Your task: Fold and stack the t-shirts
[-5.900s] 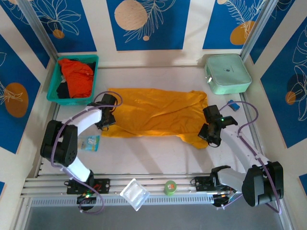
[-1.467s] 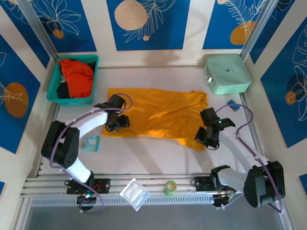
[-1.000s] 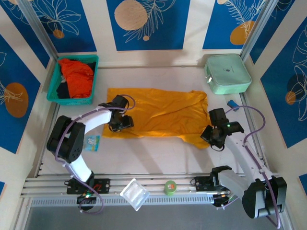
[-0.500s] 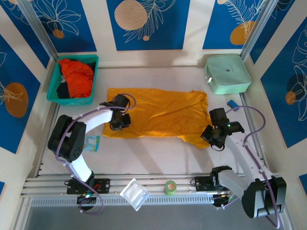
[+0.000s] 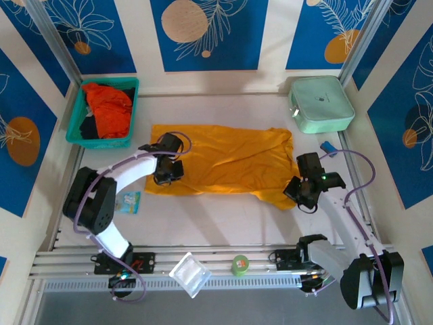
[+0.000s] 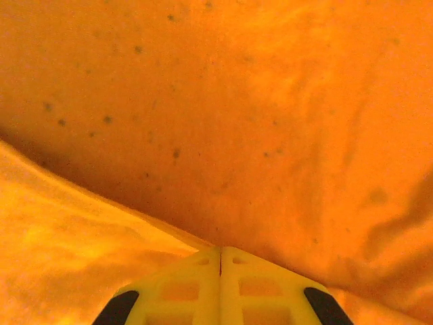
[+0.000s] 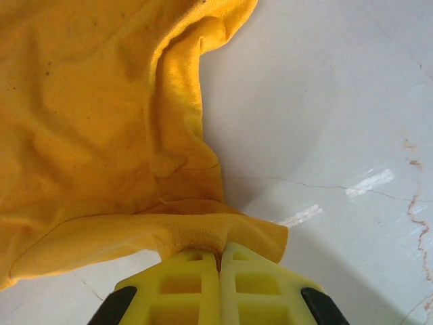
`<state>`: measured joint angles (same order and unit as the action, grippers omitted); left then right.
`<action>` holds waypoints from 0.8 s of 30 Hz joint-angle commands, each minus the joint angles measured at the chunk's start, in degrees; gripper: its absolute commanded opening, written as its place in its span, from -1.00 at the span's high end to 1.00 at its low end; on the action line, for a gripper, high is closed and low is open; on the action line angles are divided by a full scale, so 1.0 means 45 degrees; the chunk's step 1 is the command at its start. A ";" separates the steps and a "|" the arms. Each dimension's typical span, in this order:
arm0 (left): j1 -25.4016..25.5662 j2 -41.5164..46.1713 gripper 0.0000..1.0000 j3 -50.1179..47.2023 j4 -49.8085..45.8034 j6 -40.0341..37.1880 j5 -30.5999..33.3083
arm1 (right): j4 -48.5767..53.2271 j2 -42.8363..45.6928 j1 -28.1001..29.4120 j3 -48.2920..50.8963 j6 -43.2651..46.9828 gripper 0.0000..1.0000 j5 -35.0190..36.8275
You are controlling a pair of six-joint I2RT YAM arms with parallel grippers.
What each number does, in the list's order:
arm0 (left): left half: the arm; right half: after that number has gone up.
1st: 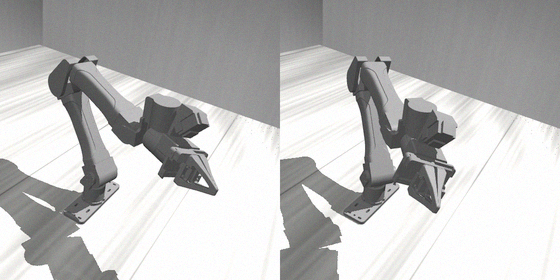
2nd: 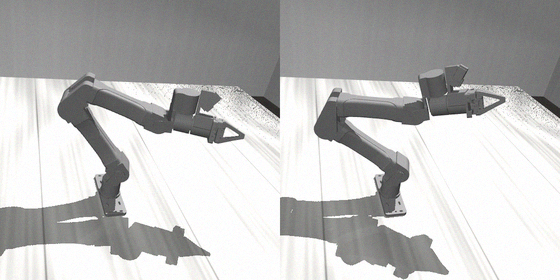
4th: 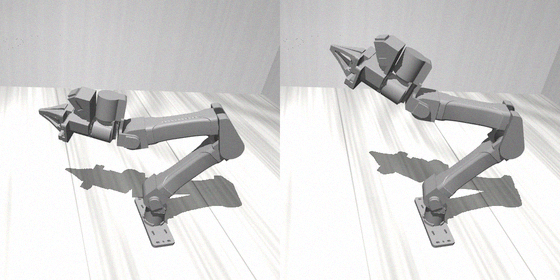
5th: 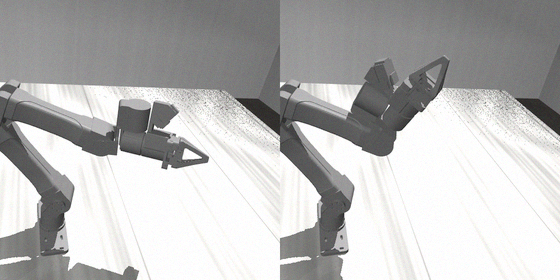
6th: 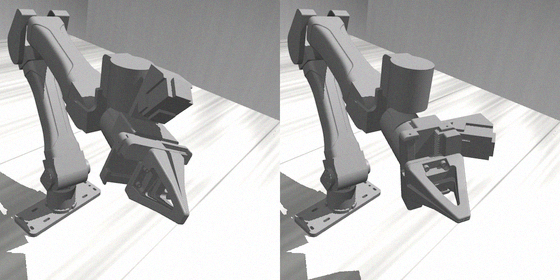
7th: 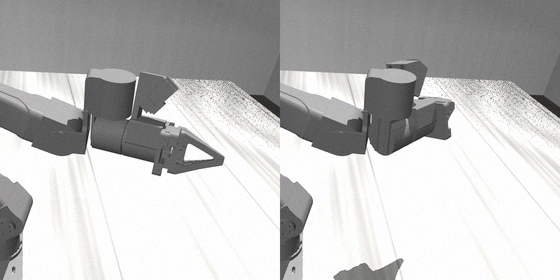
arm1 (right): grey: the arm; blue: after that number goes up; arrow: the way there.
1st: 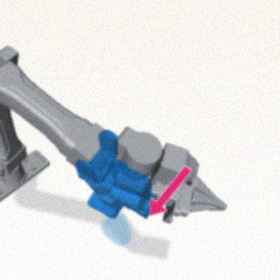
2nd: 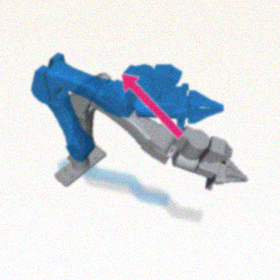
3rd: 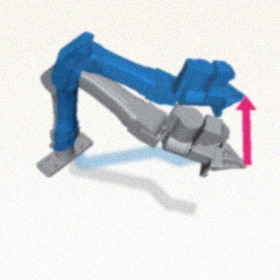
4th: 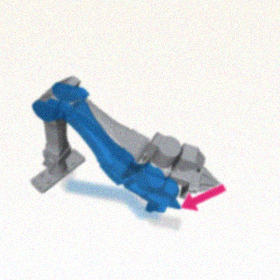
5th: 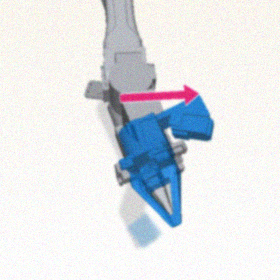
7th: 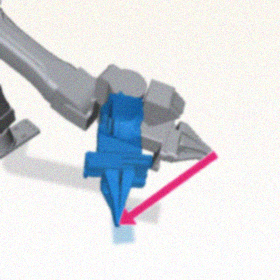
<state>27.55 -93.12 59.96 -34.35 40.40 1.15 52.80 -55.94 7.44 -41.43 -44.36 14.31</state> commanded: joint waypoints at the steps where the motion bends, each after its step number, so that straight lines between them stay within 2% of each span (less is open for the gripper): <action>1: 0.0383 0.1358 1.00 -0.0342 -0.0996 0.0398 0.0683 | -0.0312 0.0104 -0.0164 0.0230 0.0256 1.00 -0.0395; 8: 0.1932 0.3929 1.00 -0.2176 -0.1920 0.2215 0.1408 | -0.0791 -0.0166 -0.0268 0.0246 0.0665 1.00 -0.0886; 13: 0.3473 0.6290 1.00 -0.4517 -0.2430 0.4996 0.2474 | -0.0970 -0.0304 -0.0267 0.0255 0.0965 1.00 -0.1269; 16: 0.4400 0.8370 1.00 -0.6276 -0.2533 0.7158 0.3330 | -0.1131 -0.0291 -0.0264 0.0357 0.1085 1.00 -0.1554; 17: 0.4721 0.9125 0.92 -0.6893 -0.2453 0.7964 0.3577 | -0.1175 -0.0293 -0.0233 0.0393 0.1107 1.00 -0.1630; 18: 0.4964 0.9853 0.71 -0.7447 -0.2390 0.8631 0.3794 | -0.1203 -0.0283 -0.0218 0.0417 0.1111 1.00 -0.1683; 20: 0.5169 1.0977 0.46 -0.8169 -0.2380 0.9327 0.4039 | -0.1217 -0.0264 -0.0191 0.0440 0.1127 1.00 -0.1766; 24: 0.5171 1.1763 0.13 -0.7687 -0.3072 0.9004 0.4730 | -0.1165 -0.0191 -0.0152 0.0409 0.1127 1.00 -0.1735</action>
<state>50.30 -40.99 23.03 -45.89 76.77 17.47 47.33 -57.25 6.52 -40.03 -40.21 8.03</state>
